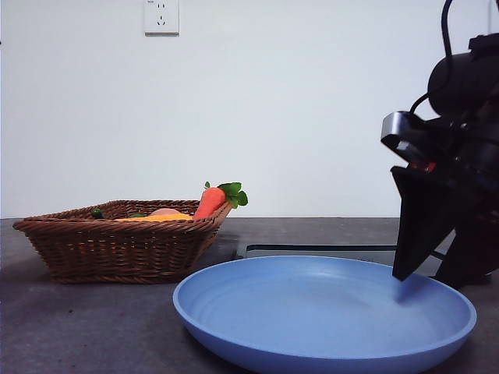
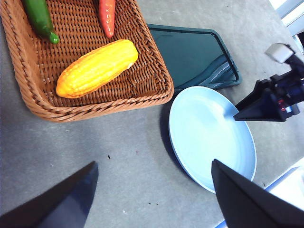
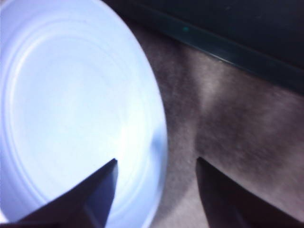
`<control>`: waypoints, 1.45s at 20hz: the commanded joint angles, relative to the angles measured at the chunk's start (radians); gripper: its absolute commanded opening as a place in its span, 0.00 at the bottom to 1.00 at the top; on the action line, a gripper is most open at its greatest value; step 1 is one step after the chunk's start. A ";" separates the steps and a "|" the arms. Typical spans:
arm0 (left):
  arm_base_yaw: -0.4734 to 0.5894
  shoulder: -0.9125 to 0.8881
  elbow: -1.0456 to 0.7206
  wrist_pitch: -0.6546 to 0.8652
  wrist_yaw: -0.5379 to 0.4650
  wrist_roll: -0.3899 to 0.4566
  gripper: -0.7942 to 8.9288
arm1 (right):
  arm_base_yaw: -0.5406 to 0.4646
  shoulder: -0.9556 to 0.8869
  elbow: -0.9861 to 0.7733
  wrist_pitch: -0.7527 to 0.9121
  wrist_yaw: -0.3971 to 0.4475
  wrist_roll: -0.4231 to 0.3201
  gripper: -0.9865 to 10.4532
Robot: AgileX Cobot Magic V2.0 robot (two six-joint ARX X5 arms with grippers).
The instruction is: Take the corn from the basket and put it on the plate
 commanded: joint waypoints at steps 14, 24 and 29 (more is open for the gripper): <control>-0.066 0.084 0.031 0.165 0.005 0.052 0.48 | -0.001 -0.040 0.050 -0.040 -0.006 0.031 0.09; -0.279 0.542 0.327 0.200 -0.254 0.345 0.48 | -0.017 -0.330 0.160 -0.279 -0.001 -0.002 0.09; -0.320 0.808 0.521 0.154 -0.277 0.399 0.48 | -0.041 -0.462 0.160 -0.350 -0.001 -0.011 0.09</control>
